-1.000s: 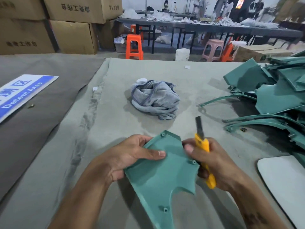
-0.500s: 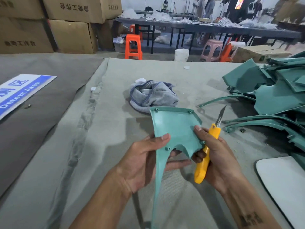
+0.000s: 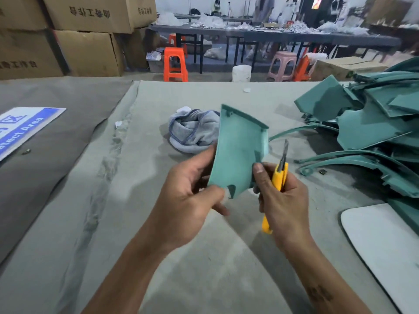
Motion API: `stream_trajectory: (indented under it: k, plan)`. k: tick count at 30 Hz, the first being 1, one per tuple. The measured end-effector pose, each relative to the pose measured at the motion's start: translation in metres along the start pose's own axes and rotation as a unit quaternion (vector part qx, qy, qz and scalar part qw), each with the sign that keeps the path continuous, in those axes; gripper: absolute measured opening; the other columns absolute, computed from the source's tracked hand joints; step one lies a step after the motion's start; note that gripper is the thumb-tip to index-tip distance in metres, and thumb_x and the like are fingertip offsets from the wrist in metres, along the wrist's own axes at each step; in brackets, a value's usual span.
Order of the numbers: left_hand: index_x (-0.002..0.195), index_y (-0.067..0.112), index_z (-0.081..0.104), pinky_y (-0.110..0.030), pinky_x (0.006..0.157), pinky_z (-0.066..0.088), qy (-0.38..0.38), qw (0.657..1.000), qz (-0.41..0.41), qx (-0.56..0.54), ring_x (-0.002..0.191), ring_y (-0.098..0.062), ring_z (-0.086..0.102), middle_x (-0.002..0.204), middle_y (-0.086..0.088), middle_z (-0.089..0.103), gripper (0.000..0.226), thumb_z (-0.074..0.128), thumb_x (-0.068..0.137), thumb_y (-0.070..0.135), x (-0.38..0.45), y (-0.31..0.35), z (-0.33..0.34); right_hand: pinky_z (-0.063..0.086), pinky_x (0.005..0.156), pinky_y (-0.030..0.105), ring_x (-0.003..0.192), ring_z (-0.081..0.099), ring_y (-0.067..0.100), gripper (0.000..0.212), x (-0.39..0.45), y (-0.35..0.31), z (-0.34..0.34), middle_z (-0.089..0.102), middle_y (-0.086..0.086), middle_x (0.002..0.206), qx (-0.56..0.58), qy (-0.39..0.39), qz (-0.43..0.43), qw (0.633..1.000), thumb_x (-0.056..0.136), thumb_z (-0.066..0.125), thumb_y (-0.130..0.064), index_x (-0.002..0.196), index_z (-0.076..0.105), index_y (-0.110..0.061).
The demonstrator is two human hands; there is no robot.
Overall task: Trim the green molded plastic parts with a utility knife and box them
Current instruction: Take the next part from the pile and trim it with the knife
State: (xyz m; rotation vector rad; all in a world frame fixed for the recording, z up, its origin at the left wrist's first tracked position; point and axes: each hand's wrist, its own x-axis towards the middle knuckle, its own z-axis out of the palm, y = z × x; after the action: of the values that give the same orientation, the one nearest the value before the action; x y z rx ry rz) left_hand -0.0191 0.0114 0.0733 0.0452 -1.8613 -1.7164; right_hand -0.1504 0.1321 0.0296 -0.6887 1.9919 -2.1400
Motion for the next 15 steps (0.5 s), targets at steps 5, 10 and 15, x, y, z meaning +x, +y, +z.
stream_trajectory:
  k: [5, 10, 15]
  plan:
    - [0.147, 0.033, 0.052, -0.031, 0.052, 0.05, 0.077, 0.938, 0.151, 0.303, 0.056, -0.008, 0.051, 0.084, 0.008, 0.071, 0.075, 0.044, 0.076, 0.01, -0.005, -0.016, 0.001, 0.041, 0.05, 0.017, 0.052, 0.048, 0.007, 0.043, -0.008, 0.001, 0.006, 0.054, -0.007, 0.063, -0.117, 0.048, -0.141, 0.982, 0.092, 0.055, -0.075, 0.096, 0.064, -0.033]
    - [0.155, 0.033, 0.04, -0.047, 0.08, 0.06, 0.164, 0.937, 0.074, 0.301, 0.097, -0.024, 0.073, 0.118, 0.012, 0.074, 0.088, 0.045, 0.071, 0.006, -0.011, -0.035, 0.008, 0.049, 0.052, 0.048, 0.06, 0.058, 0.025, 0.041, -0.016, 0.003, 0.011, 0.058, 0.006, 0.075, -0.054, -0.017, -0.144, 0.988, 0.101, 0.043, -0.071, 0.099, 0.054, -0.031]
    - [0.151, 0.037, 0.047, -0.037, 0.079, 0.06, 0.175, 0.932, 0.081, 0.306, 0.093, -0.011, 0.073, 0.128, 0.026, 0.066, 0.08, 0.049, 0.076, 0.009, -0.017, -0.049, 0.022, 0.052, 0.057, 0.044, 0.062, 0.061, 0.022, 0.028, -0.02, 0.008, 0.018, 0.063, 0.0, 0.079, -0.029, -0.056, -0.148, 0.987, 0.107, 0.043, -0.056, 0.099, 0.053, -0.031]
